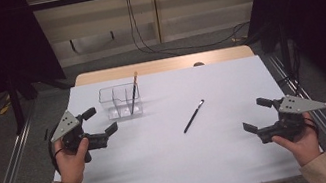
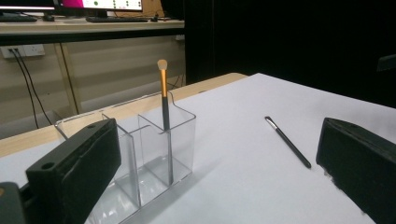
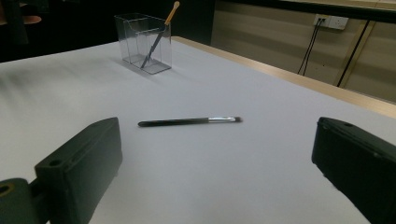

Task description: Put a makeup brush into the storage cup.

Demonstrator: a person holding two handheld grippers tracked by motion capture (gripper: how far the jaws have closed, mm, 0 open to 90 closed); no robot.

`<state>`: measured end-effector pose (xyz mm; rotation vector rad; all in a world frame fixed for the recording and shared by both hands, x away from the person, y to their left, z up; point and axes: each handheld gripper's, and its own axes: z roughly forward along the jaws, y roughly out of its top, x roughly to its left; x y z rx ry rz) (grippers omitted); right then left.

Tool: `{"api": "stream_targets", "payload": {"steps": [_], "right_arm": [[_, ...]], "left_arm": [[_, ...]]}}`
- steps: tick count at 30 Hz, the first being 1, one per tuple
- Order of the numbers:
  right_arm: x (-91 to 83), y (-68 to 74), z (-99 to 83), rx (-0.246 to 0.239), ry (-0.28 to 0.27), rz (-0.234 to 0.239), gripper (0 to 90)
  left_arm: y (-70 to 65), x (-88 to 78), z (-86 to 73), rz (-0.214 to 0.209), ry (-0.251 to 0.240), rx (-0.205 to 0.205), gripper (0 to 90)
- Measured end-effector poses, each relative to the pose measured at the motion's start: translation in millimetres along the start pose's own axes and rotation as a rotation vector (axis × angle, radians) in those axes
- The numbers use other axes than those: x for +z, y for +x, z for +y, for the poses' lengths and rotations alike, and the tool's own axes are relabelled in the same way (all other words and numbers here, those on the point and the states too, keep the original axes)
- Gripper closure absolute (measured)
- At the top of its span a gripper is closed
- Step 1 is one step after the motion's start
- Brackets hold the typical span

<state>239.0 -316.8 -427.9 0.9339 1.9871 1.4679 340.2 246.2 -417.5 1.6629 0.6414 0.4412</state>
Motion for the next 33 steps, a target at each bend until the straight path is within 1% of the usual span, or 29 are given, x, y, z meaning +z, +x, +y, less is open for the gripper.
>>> {"api": "stream_targets", "payload": {"steps": [1, 3, 7, 12, 15, 17, 19, 20, 21, 24, 28, 30, 33], "right_arm": [[0.1, 0.0, 0.1, -0.001, 0.001, 0.0, 1.3], [0.9, 0.2, 0.0, 0.002, 0.002, 0.002, 1.3], [2.2, 0.3, 0.4, -0.002, 0.002, 0.002, 1.3], [3.5, 0.5, 0.7, -0.002, 0.003, 0.003, 1.3], [3.6, 0.1, 0.4, 0.001, 0.003, 0.001, 1.3], [3.7, -0.1, 0.3, 0.003, 0.003, -0.001, 1.3], [3.9, -0.3, 0.4, 0.004, 0.003, 0.0, 1.3], [4.1, -0.4, 0.5, 0.005, 0.001, 0.0, 1.3], [4.4, -0.7, 0.4, 0.004, 0.001, 0.0, 1.3], [5.3, -1.0, -0.5, 0.004, 0.005, 0.003, 1.2], [5.8, -1.0, -0.3, 0.003, 0.005, 0.003, 1.2], [6.7, -0.9, -0.1, 0.002, 0.007, 0.007, 1.2], [8.5, -0.8, 0.4, 0.006, 0.011, 0.003, 1.1]], "left_arm": [[-0.7, -1.2, -0.7, 0.002, -0.002, -0.003, 0.0], [-0.5, -3.9, -1.5, 0.0, 0.004, 0.013, 0.0], [-1.7, -8.8, -3.9, 0.007, 0.0, 0.01, 0.0], [-1.5, -14.5, -7.4, 0.008, 0.012, 0.018, 0.0], [-0.8, -17.3, -8.8, 0.013, 0.01, 0.02, 0.0], [-0.5, -18.9, -10.4, 0.009, 0.011, 0.012, 0.0], [-1.0, -20.7, -11.7, 0.017, 0.015, 0.021, 0.0], [-1.1, -21.3, -12.3, 0.011, 0.014, 0.017, 0.0], [-0.8, -22.2, -12.6, 0.013, 0.018, 0.028, 0.0], [-1.1, -23.4, -13.8, 0.014, 0.018, 0.021, 0.0], [-1.3, -23.0, -15.4, 0.014, 0.022, 0.026, 0.0], [-1.6, -22.4, -16.5, 0.011, 0.018, 0.015, 0.0], [-0.7, -22.3, -18.0, 0.008, 0.024, 0.021, 0.0]]}}
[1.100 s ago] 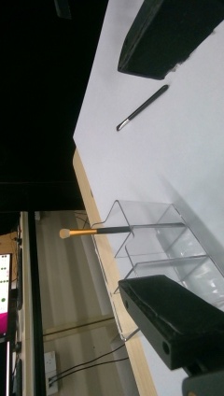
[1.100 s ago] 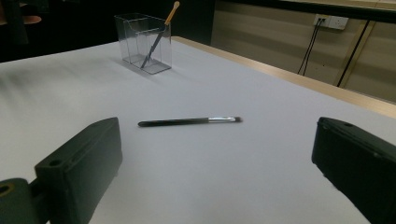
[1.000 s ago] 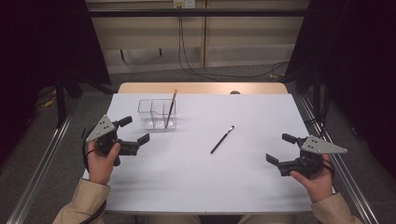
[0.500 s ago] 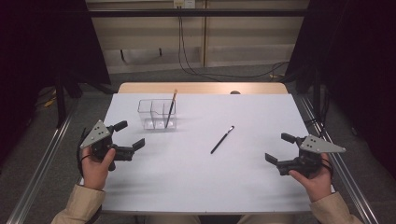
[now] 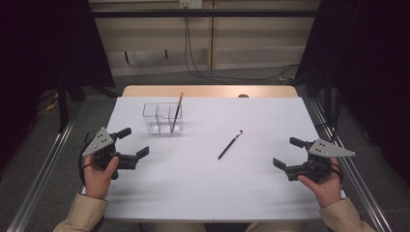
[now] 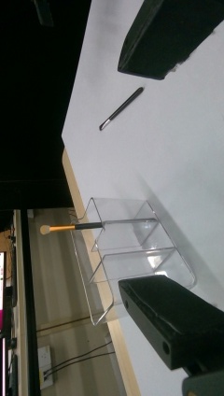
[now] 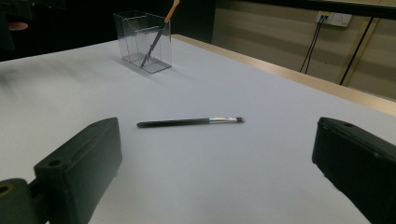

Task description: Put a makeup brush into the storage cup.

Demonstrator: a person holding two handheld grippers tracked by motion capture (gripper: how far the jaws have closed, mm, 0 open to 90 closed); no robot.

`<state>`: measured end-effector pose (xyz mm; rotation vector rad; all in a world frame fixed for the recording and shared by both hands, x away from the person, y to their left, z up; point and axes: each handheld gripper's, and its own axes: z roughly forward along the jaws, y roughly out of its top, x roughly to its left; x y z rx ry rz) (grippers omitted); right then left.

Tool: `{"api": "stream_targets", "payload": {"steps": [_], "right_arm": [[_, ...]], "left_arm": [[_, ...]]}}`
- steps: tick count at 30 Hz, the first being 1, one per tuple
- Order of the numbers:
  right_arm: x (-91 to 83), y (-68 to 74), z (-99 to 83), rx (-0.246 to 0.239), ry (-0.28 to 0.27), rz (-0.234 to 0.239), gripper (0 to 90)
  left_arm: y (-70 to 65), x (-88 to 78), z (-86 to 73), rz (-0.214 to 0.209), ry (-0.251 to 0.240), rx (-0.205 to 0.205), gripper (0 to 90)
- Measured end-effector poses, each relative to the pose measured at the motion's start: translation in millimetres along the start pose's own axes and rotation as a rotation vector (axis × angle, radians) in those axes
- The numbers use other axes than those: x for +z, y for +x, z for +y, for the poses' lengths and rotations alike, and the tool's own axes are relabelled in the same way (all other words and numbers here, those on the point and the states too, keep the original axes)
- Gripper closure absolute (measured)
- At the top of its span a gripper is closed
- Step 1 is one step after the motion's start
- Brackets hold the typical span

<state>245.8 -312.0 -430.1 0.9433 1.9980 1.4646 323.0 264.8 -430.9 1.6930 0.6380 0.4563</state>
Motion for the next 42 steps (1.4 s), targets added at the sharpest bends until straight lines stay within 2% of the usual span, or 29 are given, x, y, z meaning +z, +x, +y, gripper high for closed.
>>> {"api": "stream_targets", "payload": {"steps": [21, 30, 37, 42], "right_arm": [[19.2, -5.9, 4.8, 0.018, 0.007, -0.015, 0.9], [29.8, -6.2, 9.1, 0.018, 0.018, -0.021, 0.9], [45.6, -4.2, 14.4, 0.023, 0.035, -0.019, 0.8], [57.2, -2.2, 17.2, 0.023, 0.05, -0.018, 0.7]], "left_arm": [[-7.0, 2.7, -3.4, -0.018, 0.028, 0.04, 0.0], [-6.8, 2.1, -4.9, -0.022, 0.023, 0.026, 0.0], [-5.8, 1.7, -6.9, -0.021, 0.01, 0.008, 0.0], [-4.8, 0.8, -7.0, -0.019, 0.008, 0.009, 0.0]]}}
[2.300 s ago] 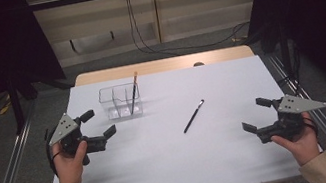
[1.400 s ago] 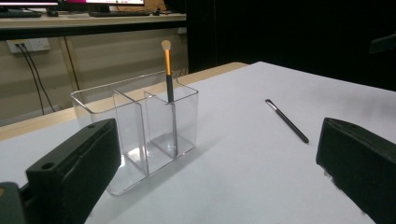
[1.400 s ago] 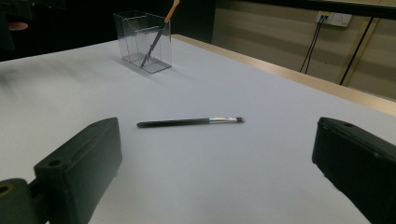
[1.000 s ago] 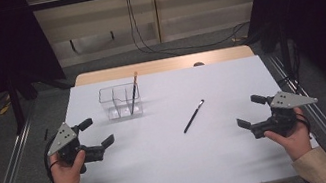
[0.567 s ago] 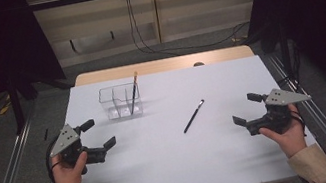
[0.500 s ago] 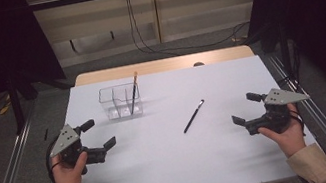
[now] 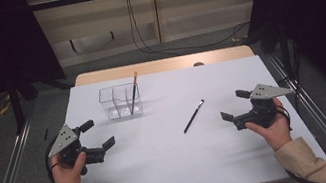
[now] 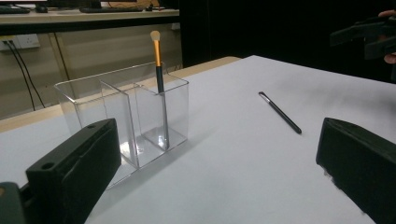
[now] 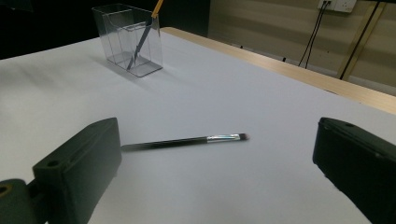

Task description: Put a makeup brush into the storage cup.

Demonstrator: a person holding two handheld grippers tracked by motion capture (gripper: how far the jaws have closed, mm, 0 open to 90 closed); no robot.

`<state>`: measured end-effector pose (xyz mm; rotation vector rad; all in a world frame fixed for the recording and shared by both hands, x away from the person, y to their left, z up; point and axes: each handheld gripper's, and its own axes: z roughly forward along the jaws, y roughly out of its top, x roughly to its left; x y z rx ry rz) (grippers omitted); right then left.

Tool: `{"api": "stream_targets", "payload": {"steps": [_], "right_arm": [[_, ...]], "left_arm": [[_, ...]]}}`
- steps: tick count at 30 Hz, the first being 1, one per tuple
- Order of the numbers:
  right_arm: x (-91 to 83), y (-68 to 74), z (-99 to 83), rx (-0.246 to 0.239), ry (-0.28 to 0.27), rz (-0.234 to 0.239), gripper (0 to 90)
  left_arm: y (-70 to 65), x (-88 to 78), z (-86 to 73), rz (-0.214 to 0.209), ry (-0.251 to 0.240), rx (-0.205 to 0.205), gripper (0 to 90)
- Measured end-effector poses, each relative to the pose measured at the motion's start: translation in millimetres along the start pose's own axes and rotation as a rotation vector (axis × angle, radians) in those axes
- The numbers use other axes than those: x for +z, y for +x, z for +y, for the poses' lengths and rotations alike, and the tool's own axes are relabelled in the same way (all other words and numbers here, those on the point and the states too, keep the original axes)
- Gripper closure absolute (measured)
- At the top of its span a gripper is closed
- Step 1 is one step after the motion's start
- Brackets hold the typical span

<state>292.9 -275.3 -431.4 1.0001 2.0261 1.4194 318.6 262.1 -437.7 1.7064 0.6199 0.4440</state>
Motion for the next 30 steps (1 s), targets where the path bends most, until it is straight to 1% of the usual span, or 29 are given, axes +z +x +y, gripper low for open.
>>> {"api": "stream_targets", "payload": {"steps": [2, 4, 6, 7, 9, 11, 15, 16, 18, 24, 26, 30], "right_arm": [[4.6, 0.6, 1.0, 0.001, 0.003, 0.005, 0.6], [8.9, 2.1, 2.1, 0.006, 0.006, 0.006, 0.6], [12.8, 3.4, 3.0, 0.01, 0.009, 0.01, 0.6], [14.5, 3.5, 3.3, 0.006, 0.011, 0.01, 0.6], [17.8, 3.7, 3.8, 0.006, 0.014, 0.01, 0.6], [21.1, 3.8, 4.6, 0.014, 0.015, 0.011, 0.6], [28.9, 4.4, 6.1, 0.023, 0.018, 0.009, 0.6], [30.7, 4.5, 6.5, 0.021, 0.021, 0.01, 0.6], [35.0, 5.5, 7.5, 0.023, 0.018, 0.012, 0.6], [48.0, 9.2, 12.8, 0.027, 0.021, 0.014, 0.6], [52.5, 10.9, 14.6, 0.03, 0.023, 0.017, 0.6], [60.6, 13.3, 17.7, 0.034, 0.029, 0.021, 0.5]], "left_arm": [[0.2, -0.1, 0.1, -0.002, -0.003, 0.006, 0.0], [-0.5, 0.1, 0.1, -0.004, -0.005, 0.0, 0.0], [-0.5, 0.2, 0.0, -0.005, -0.003, 0.003, 0.0], [-0.9, 0.8, -0.4, -0.009, -0.006, -0.004, 0.0], [-0.7, 1.0, -0.5, -0.013, 0.0, 0.004, 0.0], [-1.0, 1.5, -0.5, -0.015, -0.001, 0.003, 0.0], [-1.3, 1.3, -0.3, -0.01, -0.002, 0.006, 0.0], [-1.6, 1.4, -0.4, -0.011, -0.008, -0.002, 0.0], [-1.0, 0.8, -0.6, -0.013, -0.002, 0.002, 0.0], [-2.0, 1.0, -0.6, -0.01, -0.003, 0.005, 0.0], [-2.0, 1.2, -0.4, -0.013, -0.001, 0.011, 0.0], [-2.3, 1.7, -0.7, -0.021, 0.0, 0.01, 0.0]]}}
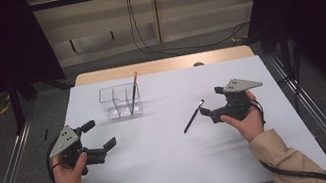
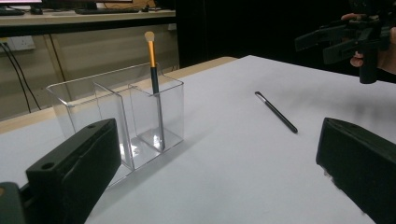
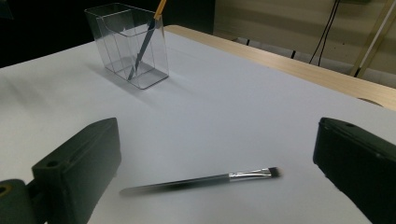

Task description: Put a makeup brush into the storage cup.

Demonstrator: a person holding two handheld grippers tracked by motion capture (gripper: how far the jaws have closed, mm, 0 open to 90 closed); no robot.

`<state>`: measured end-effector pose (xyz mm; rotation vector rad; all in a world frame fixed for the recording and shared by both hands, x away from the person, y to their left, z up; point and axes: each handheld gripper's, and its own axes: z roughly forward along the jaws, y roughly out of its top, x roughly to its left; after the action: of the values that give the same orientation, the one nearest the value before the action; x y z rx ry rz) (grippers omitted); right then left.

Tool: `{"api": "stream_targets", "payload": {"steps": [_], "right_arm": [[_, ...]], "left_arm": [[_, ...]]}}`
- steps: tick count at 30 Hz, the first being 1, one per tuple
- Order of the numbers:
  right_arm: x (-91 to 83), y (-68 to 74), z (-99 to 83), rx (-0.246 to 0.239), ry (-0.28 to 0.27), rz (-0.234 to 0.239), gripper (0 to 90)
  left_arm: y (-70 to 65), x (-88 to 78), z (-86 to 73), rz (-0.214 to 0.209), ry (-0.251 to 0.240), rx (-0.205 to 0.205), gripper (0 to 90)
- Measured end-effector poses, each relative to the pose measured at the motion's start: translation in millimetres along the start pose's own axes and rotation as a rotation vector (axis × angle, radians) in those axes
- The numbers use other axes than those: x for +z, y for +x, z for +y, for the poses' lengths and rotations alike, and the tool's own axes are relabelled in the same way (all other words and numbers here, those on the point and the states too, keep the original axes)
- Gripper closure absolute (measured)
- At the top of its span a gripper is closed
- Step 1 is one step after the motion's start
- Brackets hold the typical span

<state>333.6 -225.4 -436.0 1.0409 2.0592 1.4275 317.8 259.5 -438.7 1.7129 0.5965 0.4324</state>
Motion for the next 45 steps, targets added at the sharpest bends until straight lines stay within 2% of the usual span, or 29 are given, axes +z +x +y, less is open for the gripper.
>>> {"api": "stream_targets", "payload": {"steps": [7, 21, 32, 37, 41, 45], "right_arm": [[13.6, 2.0, 3.0, 0.011, 0.03, 0.001, 0.0], [37.8, 8.1, 3.6, 0.036, 0.034, 0.0, 0.0], [51.6, 10.6, 4.8, 0.04, 0.063, -0.003, 0.0], [57.7, 10.7, 5.3, 0.047, 0.122, -0.005, 0.0], [64.2, 9.7, 6.1, 0.058, 0.219, -0.018, 0.2], [69.9, 7.9, 4.7, 0.091, 0.32, -0.034, 1.0]], "left_arm": [[-1.0, 0.6, -0.1, 0.001, 0.002, -0.001, 0.0], [-0.1, 0.2, -0.5, -0.003, 0.007, 0.01, 0.0], [-0.5, 0.3, -0.4, -0.002, 0.0, 0.004, 0.0], [-0.1, 0.4, -0.6, -0.003, 0.003, 0.006, 0.0], [-0.2, 1.0, -1.1, -0.001, 0.004, 0.006, 0.0], [-0.9, 1.7, -1.6, -0.005, 0.004, -0.005, 0.0]]}}
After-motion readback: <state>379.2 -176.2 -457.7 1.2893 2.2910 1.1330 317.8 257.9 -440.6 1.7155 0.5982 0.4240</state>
